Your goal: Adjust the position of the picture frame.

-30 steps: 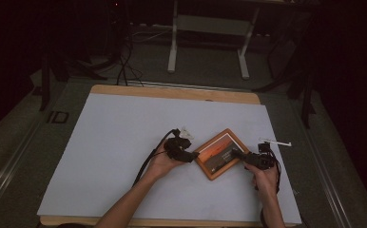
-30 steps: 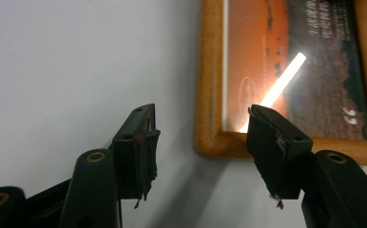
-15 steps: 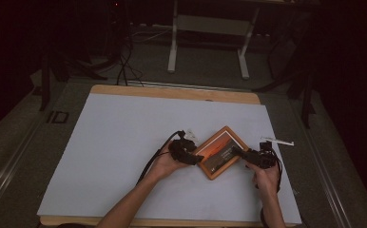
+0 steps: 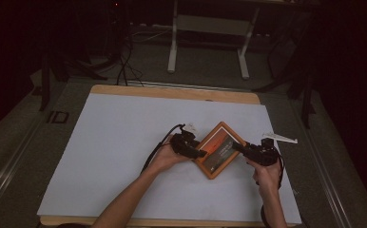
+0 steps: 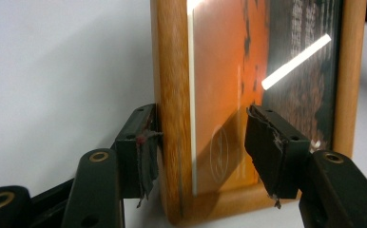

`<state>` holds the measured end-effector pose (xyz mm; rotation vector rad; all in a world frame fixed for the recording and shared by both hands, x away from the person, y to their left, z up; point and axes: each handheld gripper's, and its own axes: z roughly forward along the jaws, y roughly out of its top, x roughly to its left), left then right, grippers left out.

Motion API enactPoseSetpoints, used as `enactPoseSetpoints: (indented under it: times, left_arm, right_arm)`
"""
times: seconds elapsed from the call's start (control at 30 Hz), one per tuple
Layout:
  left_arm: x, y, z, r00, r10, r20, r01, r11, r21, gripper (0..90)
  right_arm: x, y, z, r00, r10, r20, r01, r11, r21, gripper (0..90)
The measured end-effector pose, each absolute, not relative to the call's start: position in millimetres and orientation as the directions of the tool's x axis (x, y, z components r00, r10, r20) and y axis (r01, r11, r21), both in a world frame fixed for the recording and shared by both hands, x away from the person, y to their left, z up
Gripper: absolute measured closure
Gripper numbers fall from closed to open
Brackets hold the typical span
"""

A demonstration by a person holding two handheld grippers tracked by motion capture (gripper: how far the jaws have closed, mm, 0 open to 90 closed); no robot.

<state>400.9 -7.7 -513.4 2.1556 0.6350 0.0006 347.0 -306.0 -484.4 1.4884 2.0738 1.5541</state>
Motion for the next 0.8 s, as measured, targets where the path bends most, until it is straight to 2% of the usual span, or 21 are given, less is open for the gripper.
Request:
enactPoseSetpoints:
  times: [0.3,0.5,0.57,0.63,0.7,0.8]
  left_arm:
    - [411,-5,-504,0.889,0.391,-0.237,0.413,-0.462,0.785,45.5]
    - [417,-6,-503,0.911,0.336,-0.240,0.380,-0.456,0.805,37.5]
    - [418,-5,-503,0.912,0.325,-0.251,0.380,-0.436,0.816,37.4]
    - [421,-3,-501,0.914,0.294,-0.279,0.381,-0.390,0.838,34.5]
    - [419,-1,-500,0.925,0.256,-0.282,0.367,-0.397,0.841,34.6]
    - [416,1,-498,0.934,0.248,-0.259,0.343,-0.413,0.844,34.7]
  right_arm:
    - [343,-297,-472,-0.552,0.755,0.354,0.557,0.018,0.830,59.6]
    - [339,-288,-463,-0.616,0.733,0.289,0.497,0.077,0.864,61.2]
    - [339,-288,-463,-0.616,0.733,0.289,0.497,0.077,0.864,61.2]
    - [334,-282,-457,-0.671,0.704,0.233,0.444,0.130,0.887,62.2]
    - [332,-279,-454,-0.696,0.686,0.210,0.419,0.150,0.895,62.7]
    - [330,-277,-452,-0.723,0.664,0.191,0.393,0.168,0.904,63.2]
